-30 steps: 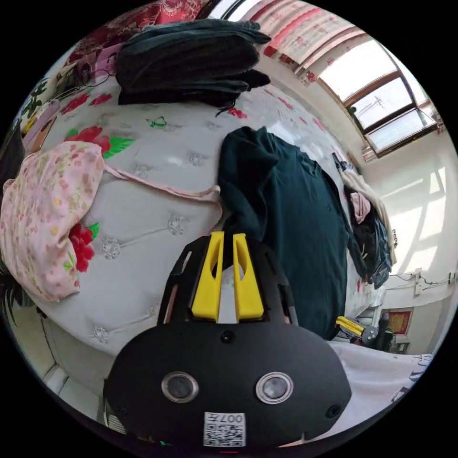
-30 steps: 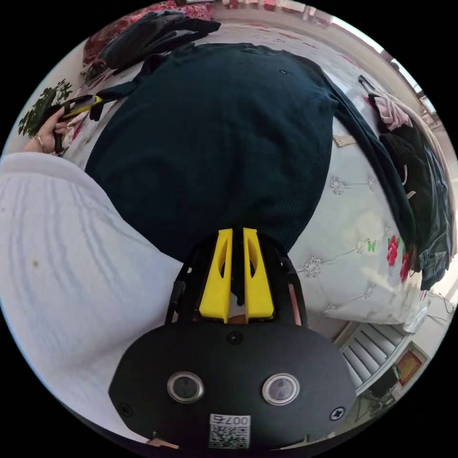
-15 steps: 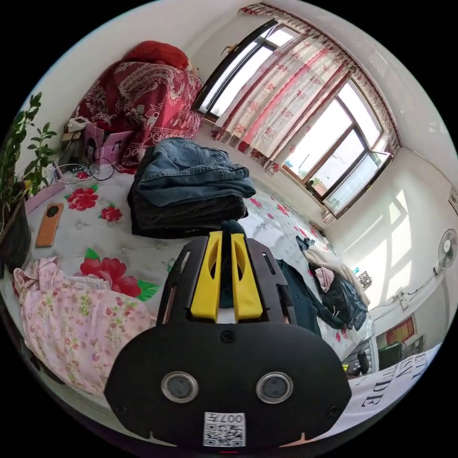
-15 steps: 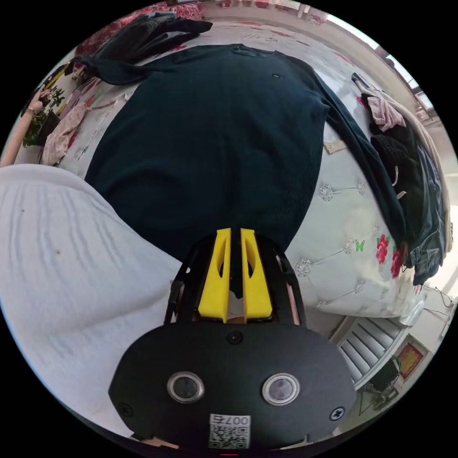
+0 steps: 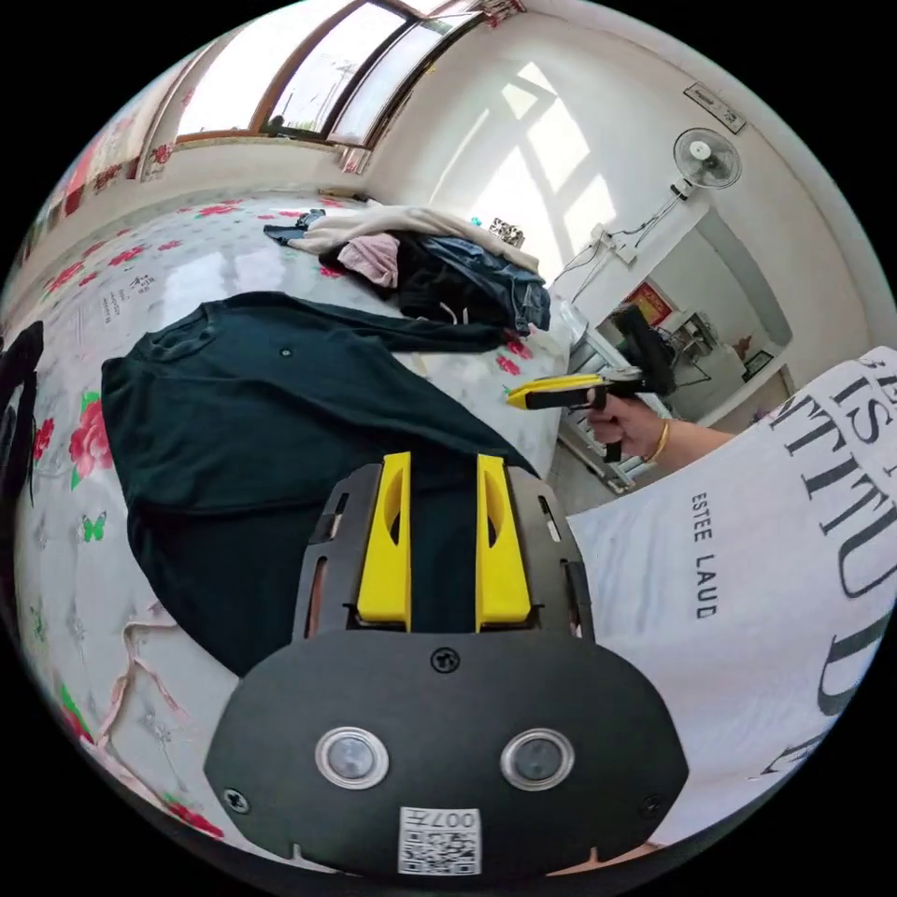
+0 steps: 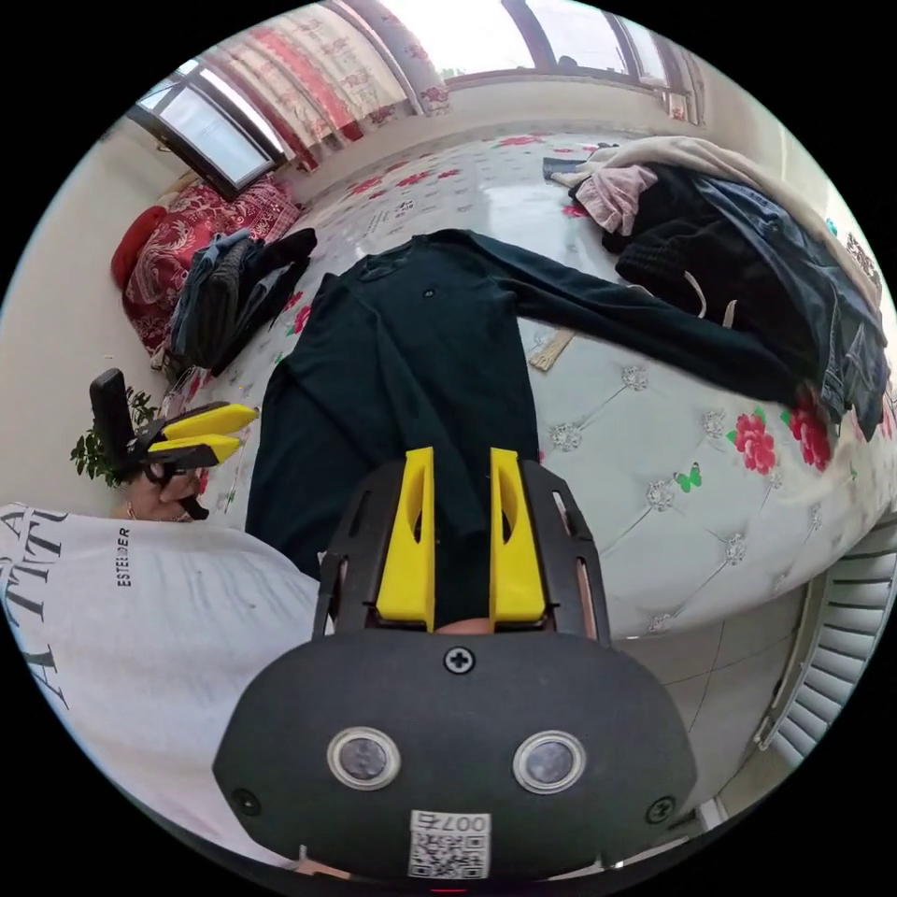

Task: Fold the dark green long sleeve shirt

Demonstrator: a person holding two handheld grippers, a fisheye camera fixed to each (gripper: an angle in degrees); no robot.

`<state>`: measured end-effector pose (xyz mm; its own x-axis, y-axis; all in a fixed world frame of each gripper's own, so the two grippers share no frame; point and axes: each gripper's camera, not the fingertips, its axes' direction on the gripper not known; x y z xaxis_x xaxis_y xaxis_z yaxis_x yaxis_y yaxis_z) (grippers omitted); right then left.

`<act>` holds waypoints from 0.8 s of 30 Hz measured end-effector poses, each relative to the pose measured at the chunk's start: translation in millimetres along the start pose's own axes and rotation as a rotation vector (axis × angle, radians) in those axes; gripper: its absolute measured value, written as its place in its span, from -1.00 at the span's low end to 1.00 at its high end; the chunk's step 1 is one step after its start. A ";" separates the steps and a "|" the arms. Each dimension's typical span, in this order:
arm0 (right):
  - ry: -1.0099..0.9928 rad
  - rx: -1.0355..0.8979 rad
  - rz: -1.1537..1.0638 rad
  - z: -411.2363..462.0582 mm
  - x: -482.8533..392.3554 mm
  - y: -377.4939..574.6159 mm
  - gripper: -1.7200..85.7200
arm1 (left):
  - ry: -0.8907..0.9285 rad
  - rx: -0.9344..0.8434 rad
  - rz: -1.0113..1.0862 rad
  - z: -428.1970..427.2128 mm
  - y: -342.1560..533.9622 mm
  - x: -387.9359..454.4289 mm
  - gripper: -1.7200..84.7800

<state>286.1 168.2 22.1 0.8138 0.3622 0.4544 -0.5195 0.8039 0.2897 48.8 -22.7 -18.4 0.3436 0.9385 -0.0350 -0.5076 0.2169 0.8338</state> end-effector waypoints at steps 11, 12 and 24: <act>0.067 -0.298 -0.268 71.5 7.0 -44.1 -0.72 | -0.322 -0.007 -0.357 6.5 -17.1 -115.2 -0.76; 0.111 -0.309 -0.267 69.9 18.3 -43.8 -0.73 | -0.357 -0.013 -0.371 14.2 -29.8 -124.9 -0.76; 0.177 -0.010 0.280 -50.0 252.9 -21.3 -0.77 | -0.441 -0.143 -0.550 102.9 -49.5 -198.7 -0.82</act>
<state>516.0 266.3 88.8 0.6730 0.6453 0.3615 -0.7273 0.6661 0.1652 87.0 -247.5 3.9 0.8513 0.4934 -0.1783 -0.2572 0.6888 0.6778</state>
